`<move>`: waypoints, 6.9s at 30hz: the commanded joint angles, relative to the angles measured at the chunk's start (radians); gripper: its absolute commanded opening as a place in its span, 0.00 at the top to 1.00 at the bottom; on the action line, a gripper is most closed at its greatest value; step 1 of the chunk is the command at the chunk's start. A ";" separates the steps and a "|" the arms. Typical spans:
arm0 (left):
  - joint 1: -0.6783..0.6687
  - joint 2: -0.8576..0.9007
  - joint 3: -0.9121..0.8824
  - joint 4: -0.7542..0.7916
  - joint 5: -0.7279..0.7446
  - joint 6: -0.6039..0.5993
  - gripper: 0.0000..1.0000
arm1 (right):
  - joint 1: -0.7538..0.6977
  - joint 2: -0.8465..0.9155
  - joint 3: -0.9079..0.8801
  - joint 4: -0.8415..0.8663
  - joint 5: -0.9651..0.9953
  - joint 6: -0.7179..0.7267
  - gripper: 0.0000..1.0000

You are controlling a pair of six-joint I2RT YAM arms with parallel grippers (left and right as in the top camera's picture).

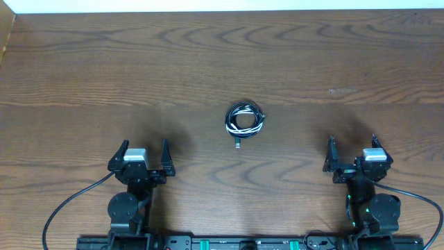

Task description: Untangle cables

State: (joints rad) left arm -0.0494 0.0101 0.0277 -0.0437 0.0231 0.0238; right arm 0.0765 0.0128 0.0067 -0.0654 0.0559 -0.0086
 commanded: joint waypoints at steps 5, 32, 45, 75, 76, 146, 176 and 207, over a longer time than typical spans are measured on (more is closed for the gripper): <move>0.004 -0.003 -0.024 -0.029 -0.024 0.006 0.02 | -0.003 -0.004 -0.002 -0.003 0.008 -0.008 0.01; 0.004 0.000 -0.024 -0.029 -0.024 0.006 0.02 | -0.003 -0.004 -0.002 -0.003 0.008 -0.008 0.01; 0.005 0.000 -0.024 -0.029 -0.024 0.006 0.02 | -0.003 -0.004 -0.002 -0.003 0.008 -0.008 0.01; 0.004 0.000 -0.023 0.003 0.178 -0.204 0.02 | -0.003 -0.004 -0.002 -0.003 0.008 -0.008 0.01; 0.004 0.000 -0.023 0.015 0.179 -0.206 0.02 | -0.003 -0.004 -0.002 -0.003 0.008 -0.008 0.01; -0.300 1.751 1.154 -0.719 0.433 -0.752 0.16 | -0.003 -0.004 -0.002 -0.003 0.008 -0.008 0.01; -0.447 1.859 1.154 -0.515 0.225 -1.189 0.55 | -0.003 -0.004 -0.002 -0.003 0.008 -0.008 0.01; -0.480 1.860 1.154 -0.463 0.124 -1.189 0.61 | -0.003 -0.004 -0.002 -0.003 0.008 -0.008 0.01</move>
State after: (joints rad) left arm -0.5289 1.8545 1.1675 -0.5076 0.1730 -1.1561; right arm 0.0769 0.0128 0.0067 -0.0654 0.0593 -0.0090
